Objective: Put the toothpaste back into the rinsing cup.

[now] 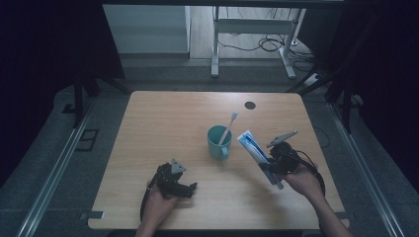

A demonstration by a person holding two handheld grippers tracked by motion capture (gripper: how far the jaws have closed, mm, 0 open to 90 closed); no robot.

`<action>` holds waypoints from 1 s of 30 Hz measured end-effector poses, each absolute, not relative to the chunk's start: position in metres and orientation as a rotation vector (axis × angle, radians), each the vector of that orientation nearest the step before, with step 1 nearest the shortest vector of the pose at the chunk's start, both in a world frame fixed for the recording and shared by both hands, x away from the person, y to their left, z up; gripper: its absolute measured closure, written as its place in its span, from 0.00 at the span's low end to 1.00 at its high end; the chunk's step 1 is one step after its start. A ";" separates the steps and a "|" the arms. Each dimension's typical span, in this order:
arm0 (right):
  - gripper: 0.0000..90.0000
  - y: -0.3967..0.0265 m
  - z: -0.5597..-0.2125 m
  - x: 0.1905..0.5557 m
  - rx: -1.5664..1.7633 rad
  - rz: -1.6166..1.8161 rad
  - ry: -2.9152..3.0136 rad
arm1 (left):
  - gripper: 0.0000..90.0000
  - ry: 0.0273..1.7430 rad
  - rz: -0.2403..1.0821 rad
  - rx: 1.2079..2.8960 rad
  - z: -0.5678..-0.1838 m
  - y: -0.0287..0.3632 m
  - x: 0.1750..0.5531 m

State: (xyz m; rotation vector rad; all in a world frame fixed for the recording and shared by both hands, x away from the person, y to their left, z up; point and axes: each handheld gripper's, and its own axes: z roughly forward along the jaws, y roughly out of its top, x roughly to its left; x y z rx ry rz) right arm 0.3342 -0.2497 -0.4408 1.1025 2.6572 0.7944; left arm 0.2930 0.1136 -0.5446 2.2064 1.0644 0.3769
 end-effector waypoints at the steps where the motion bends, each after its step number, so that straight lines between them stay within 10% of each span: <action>1: 0.79 -0.250 -0.440 0.334 1.095 0.810 2.653 | 0.01 1.065 0.377 2.206 -0.545 0.114 0.293; 30: 0.79 -0.240 -0.426 0.330 0.995 1.167 2.415 | 0.01 1.065 0.376 2.207 -0.545 0.114 0.293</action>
